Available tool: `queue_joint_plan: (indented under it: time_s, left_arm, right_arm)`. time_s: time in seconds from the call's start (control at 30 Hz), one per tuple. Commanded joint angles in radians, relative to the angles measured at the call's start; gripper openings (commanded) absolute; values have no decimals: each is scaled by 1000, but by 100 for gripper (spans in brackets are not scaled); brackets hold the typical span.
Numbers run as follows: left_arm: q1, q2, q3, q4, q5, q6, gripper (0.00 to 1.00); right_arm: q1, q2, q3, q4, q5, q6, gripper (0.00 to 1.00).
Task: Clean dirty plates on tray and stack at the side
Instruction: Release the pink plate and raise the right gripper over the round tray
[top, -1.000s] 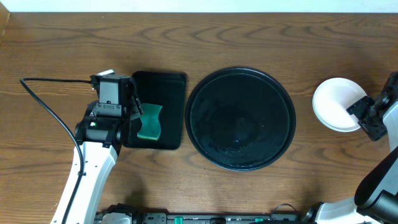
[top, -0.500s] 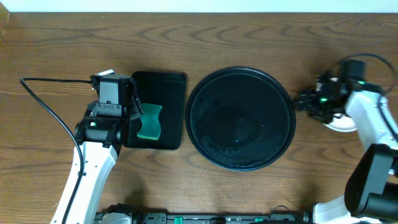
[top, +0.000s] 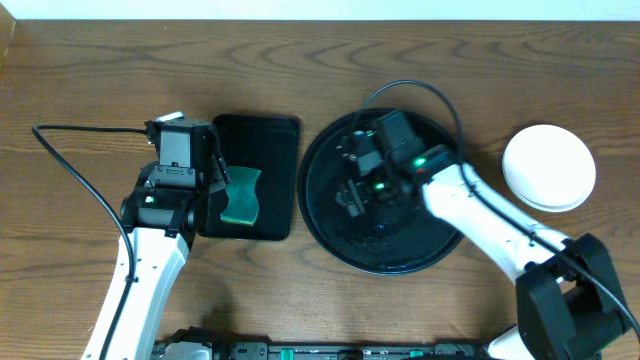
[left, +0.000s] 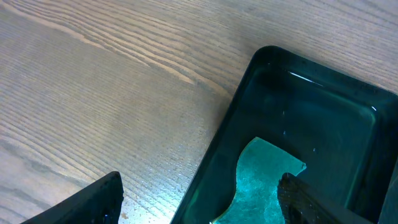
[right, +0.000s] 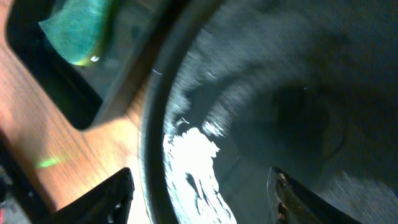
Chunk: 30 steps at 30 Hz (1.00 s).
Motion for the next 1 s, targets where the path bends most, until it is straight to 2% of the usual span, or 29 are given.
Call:
queue_joint_plan:
  time_s: [0.0, 0.07, 0.1, 0.13, 0.17, 0.2, 0.3, 0.47, 0.53, 0.57, 0.6, 0.63, 0.67, 0.7, 0.73, 0.97]
  left_arm:
    - [3, -3, 16, -1, -13, 3, 80]
    - [3, -3, 16, -1, -13, 3, 80]
    - [3, -3, 16, -1, -13, 3, 80]
    - [3, -3, 16, -1, -13, 3, 80]
    - [3, -3, 16, -1, -13, 3, 80]
    - [3, -3, 16, -1, -13, 3, 80]
    - [3, -3, 16, -1, -13, 3, 80]
    - [3, -3, 16, -1, -13, 3, 80]
    - [3, -3, 16, -1, -13, 3, 80]
    - [3, -3, 16, -1, -13, 3, 80]
    - [3, -3, 16, -1, -13, 3, 80]
    - [3, -3, 16, -1, -13, 3, 80]
    - [3, -3, 16, -1, -13, 3, 80]
    - [3, -3, 16, -1, -13, 3, 80]
    - [3, -3, 16, -1, -13, 3, 80]
    - [3, -3, 16, -1, -13, 3, 80]
  right_arm:
    - [112, 6, 3, 50, 109, -13, 59]
    - [160, 6, 3, 72, 183, -9, 49]
    - [180, 6, 3, 78, 226, 3, 40]
    - [193, 6, 3, 79, 260, 16, 27]
    - [203, 5, 3, 77, 295, 29, 7]
    - [205, 3, 3, 69, 318, 49, 1]
    - [191, -24, 3, 51, 365, 115, 1]
    - [53, -162, 3, -14, 484, 118, 2]
    - [-26, -219, 3, -52, 491, 117, 13]
    - [-56, -237, 3, -66, 491, 117, 24]
    - [-98, -261, 3, -87, 491, 113, 31]
    - [-134, -278, 3, -102, 490, 98, 32]
    - [-170, -293, 3, -117, 490, 84, 39]
    - [-205, -307, 3, -137, 490, 80, 56]
    - [-238, -318, 3, -156, 489, 82, 97]
    - [-333, -326, 3, -206, 490, 81, 99]
